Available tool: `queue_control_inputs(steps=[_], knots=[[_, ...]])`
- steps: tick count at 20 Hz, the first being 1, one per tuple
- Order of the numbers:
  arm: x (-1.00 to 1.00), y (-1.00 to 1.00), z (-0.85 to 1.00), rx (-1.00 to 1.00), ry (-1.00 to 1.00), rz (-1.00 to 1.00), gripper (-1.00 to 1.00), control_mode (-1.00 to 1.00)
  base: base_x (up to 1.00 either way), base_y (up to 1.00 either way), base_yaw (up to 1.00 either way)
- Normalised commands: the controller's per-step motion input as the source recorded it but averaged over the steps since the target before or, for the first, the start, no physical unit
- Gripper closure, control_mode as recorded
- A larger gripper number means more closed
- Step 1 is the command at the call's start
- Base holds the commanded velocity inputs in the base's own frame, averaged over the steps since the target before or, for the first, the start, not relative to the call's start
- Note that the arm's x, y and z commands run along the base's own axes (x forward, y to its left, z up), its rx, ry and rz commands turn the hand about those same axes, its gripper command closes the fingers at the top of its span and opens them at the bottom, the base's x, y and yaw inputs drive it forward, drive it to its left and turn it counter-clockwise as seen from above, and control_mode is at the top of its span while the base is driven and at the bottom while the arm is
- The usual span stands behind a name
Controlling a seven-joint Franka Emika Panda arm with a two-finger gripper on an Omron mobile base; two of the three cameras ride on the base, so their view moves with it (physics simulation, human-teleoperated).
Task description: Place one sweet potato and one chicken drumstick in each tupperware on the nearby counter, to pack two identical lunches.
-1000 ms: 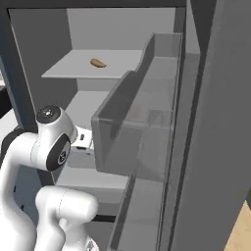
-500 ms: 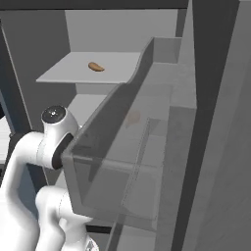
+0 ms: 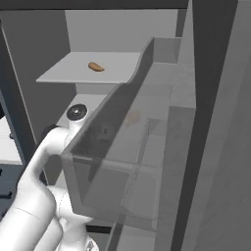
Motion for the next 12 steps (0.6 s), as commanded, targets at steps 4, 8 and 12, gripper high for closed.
queue_control_inputs(steps=[4, 8, 12], knots=[[0.91, -0.26, 0.00, 0.00, 0.01, -0.15, -1.00, -1.00, 0.00, 0.00, 0.00], [0.93, -0.22, 0.00, 0.00, 0.01, -0.08, -1.00, -1.00, 0.00, 0.00, 0.00], [0.88, -0.24, 0.00, 0.00, 0.01, -0.01, -1.00, -1.00, 0.00, 0.00, 0.00]])
